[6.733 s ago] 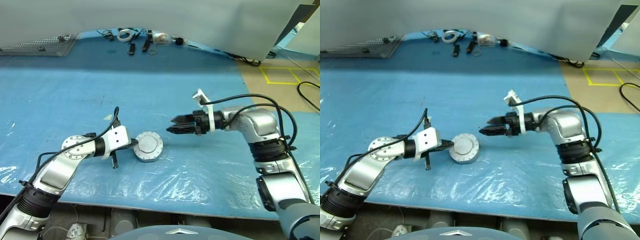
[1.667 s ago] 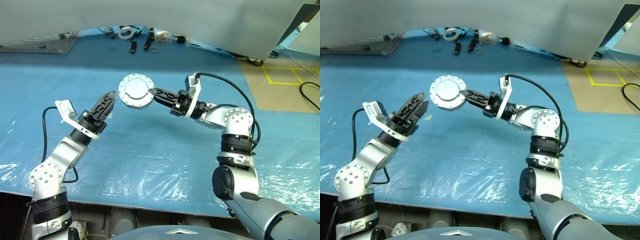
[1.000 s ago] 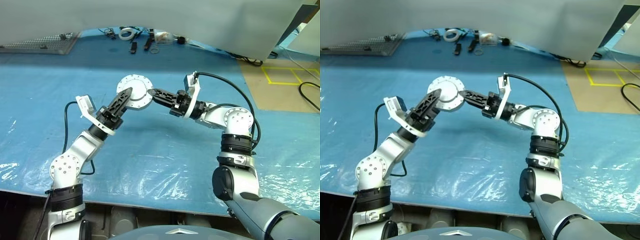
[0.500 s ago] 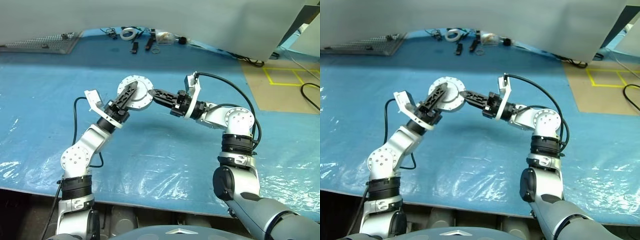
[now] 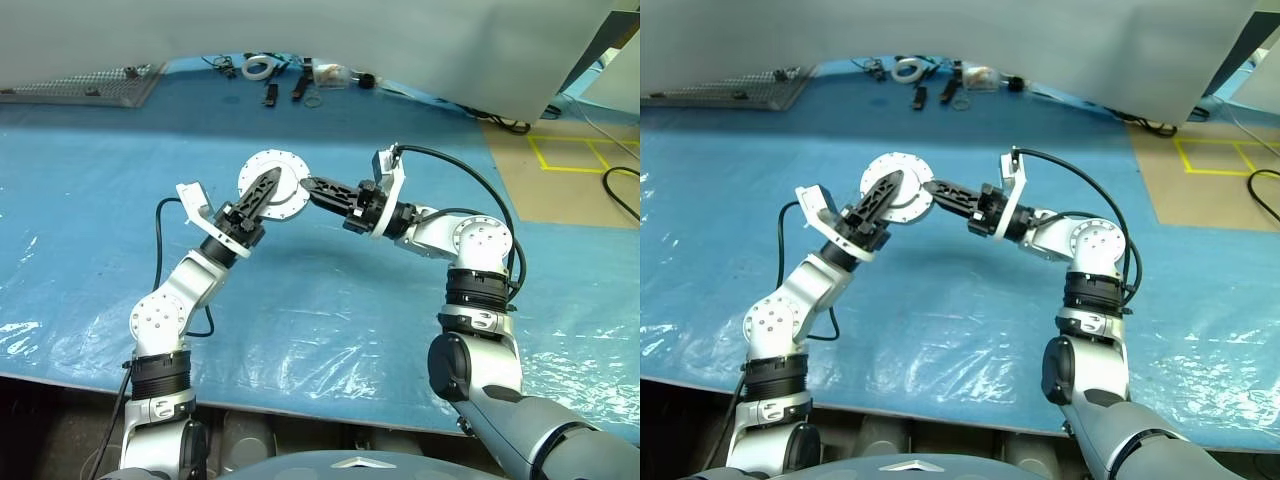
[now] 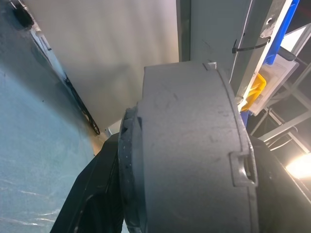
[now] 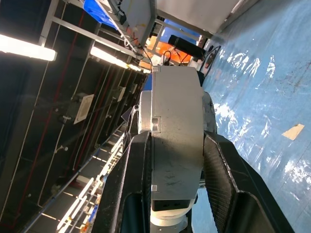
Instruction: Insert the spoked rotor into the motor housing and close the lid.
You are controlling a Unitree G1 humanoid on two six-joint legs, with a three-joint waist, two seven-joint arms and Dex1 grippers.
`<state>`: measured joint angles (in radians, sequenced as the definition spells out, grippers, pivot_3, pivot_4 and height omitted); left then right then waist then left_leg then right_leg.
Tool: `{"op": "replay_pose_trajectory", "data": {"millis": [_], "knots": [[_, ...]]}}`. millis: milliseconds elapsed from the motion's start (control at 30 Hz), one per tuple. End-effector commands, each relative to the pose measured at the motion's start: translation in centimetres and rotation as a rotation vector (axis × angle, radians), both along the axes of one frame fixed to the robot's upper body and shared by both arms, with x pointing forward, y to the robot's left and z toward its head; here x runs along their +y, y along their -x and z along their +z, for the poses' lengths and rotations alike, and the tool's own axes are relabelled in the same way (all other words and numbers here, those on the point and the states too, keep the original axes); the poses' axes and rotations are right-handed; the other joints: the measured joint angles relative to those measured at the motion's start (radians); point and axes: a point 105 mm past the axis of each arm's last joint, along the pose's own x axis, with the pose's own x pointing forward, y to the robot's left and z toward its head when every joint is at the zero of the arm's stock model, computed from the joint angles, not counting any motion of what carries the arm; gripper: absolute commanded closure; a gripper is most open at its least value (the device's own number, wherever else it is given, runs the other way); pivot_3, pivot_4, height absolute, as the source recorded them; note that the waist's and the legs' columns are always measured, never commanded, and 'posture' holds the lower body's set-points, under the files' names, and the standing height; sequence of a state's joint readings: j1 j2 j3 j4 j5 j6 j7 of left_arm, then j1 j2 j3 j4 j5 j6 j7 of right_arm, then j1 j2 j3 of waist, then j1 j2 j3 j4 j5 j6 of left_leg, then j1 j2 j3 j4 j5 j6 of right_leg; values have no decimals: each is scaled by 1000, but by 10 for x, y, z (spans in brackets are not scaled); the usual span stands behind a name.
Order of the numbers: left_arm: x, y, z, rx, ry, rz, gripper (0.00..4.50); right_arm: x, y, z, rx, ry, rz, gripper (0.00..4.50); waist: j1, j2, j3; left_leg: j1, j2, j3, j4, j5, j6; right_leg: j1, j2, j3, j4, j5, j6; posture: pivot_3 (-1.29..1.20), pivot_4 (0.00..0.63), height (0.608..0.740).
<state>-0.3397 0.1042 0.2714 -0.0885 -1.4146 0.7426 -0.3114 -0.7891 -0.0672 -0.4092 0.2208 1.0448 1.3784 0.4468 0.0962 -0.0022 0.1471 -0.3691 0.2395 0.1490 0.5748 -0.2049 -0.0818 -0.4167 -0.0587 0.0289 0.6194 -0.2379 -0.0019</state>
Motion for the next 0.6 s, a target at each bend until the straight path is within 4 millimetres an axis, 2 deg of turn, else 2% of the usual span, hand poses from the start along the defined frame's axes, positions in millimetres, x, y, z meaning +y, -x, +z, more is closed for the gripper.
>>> {"op": "replay_pose_trajectory", "data": {"millis": [33,333,467,500,600], "knots": [[-5,4,11,-52,-20,-4,1931,4,9,18,-63,-59,43,3337,0,0,0,0,0,0,0,0,0,0,0,0,0,0,0,0,150,740],[-7,-2,14,-37,-35,12,1931,5,8,18,-82,-45,30,3337,0,0,0,0,0,0,0,0,0,0,0,0,0,0,0,0,150,740],[-5,-5,11,-22,-43,32,1931,2,7,25,-147,-77,-11,3337,0,0,0,0,0,0,0,0,0,0,0,0,0,0,0,0,150,740],[-3,-6,9,-16,-48,40,1931,0,6,26,-147,-85,-17,2636,0,0,0,0,0,0,0,0,0,0,0,0,0,0,0,0,150,740],[-1,-7,10,-19,-46,52,1931,0,3,21,-110,-71,-24,1852,-1,0,0,0,0,0,0,0,0,0,0,0,0,0,0,0,150,740]]}}
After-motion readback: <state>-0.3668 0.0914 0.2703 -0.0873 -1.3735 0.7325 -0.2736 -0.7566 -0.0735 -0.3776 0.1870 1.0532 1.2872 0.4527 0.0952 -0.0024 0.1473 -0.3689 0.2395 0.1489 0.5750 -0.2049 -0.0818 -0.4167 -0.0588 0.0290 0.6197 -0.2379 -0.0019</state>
